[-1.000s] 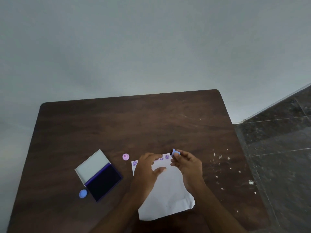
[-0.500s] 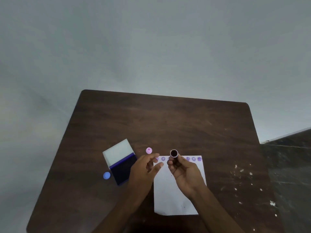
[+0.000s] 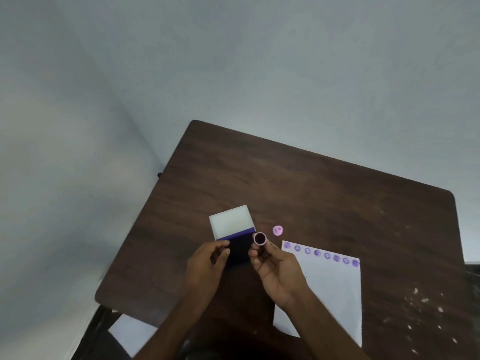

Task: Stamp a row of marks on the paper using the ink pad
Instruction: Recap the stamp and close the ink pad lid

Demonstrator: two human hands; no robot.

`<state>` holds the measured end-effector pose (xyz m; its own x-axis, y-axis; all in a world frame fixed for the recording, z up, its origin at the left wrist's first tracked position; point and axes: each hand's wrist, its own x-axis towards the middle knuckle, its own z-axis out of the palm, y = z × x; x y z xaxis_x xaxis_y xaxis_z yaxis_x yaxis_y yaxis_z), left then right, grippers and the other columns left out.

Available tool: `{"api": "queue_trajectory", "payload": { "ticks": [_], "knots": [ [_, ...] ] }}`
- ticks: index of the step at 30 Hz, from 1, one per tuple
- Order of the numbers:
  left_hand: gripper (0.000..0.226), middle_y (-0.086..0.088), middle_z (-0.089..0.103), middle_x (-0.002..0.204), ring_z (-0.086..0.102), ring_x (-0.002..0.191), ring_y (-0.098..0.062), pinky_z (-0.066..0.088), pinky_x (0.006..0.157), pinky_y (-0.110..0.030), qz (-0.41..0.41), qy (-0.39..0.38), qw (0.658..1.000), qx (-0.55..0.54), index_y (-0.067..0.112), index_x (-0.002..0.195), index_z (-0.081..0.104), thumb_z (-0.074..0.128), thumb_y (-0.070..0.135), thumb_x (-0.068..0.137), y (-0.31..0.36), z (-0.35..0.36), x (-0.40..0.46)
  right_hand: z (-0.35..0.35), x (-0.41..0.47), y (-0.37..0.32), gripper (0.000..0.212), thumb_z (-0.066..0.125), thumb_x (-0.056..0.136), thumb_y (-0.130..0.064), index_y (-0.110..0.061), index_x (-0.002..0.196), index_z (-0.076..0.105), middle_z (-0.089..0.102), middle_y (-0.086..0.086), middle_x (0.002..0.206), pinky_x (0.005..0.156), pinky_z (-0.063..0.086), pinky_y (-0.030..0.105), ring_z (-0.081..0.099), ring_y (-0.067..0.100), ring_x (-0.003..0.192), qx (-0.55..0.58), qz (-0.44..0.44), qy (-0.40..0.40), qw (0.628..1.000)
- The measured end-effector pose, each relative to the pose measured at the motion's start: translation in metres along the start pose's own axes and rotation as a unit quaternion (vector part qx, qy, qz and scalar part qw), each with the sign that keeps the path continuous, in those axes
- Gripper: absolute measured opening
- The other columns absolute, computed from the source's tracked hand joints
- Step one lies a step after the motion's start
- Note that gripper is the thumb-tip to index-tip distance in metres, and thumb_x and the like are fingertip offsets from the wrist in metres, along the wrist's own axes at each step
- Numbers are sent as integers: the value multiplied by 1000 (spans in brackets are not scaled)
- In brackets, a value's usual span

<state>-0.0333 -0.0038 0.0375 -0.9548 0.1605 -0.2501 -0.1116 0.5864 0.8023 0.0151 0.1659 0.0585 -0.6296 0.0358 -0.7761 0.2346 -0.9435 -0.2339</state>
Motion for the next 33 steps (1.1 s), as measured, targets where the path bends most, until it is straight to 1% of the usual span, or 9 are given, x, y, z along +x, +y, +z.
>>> {"api": "queue_trajectory", "payload": {
  "ticks": [4,6,9,12,14,17,20,25,33],
  "knots": [
    [20,13,67,101,62,91,0,50,78,-14,-6,3,1000,-2,27,105,69,67,21,86,-9,-6,5,12,7,13,26,55,91,-7,5,111,68,69,22,91,74,56,37,66,28,80,-13,12,-7,1000],
    [21,12,67,101,61,91,1,47,77,-10,-2,5,1000,10,24,107,69,66,19,87,-15,-11,8,17,10,16,27,56,89,-7,5,111,67,68,21,89,73,56,36,65,27,78,-14,12,-8,1000],
    [20,12,68,97,62,86,-3,50,76,-17,-9,13,1000,11,24,105,69,66,18,87,-20,-18,12,21,13,18,29,57,88,-7,6,113,66,67,20,87,66,57,34,65,26,75,-13,11,-7,1000],
    [19,11,67,96,61,84,-3,47,73,-14,-13,16,999,30,24,105,69,66,21,87,-27,-20,17,24,17,21,32,60,85,-7,5,114,65,66,20,88,64,57,34,64,26,75,-17,12,3,1000],
    [20,7,66,99,60,88,-7,50,78,-21,-11,11,999,50,22,107,68,67,24,86,-32,-18,20,24,18,23,35,62,81,-7,5,114,66,67,20,88,63,57,34,65,26,75,-15,13,11,1000],
    [31,1,59,114,56,106,-14,48,94,-35,-30,-13,996,89,20,114,65,70,28,84,-39,-15,25,25,21,25,30,60,85,-7,4,112,67,69,20,88,63,57,34,67,26,75,-10,17,22,1000],
    [48,-3,53,127,50,118,-20,42,102,-39,-36,-37,990,131,19,122,60,75,27,78,-47,-12,26,25,22,27,28,57,88,-7,5,111,67,69,21,87,60,57,33,67,26,73,-7,16,25,1000],
    [54,-2,51,133,45,124,-17,37,107,-36,-32,-71,985,151,19,129,54,73,30,79,-58,-7,27,26,22,30,28,55,89,-8,5,111,67,69,20,86,59,57,33,66,26,72,-9,16,24,1000],
    [44,2,57,123,50,114,-13,41,100,-28,-9,-43,988,145,21,122,60,74,27,80,-63,-2,29,30,22,32,29,56,88,-7,5,112,67,69,22,88,59,57,33,67,26,72,-14,15,28,999]
  ]
}}
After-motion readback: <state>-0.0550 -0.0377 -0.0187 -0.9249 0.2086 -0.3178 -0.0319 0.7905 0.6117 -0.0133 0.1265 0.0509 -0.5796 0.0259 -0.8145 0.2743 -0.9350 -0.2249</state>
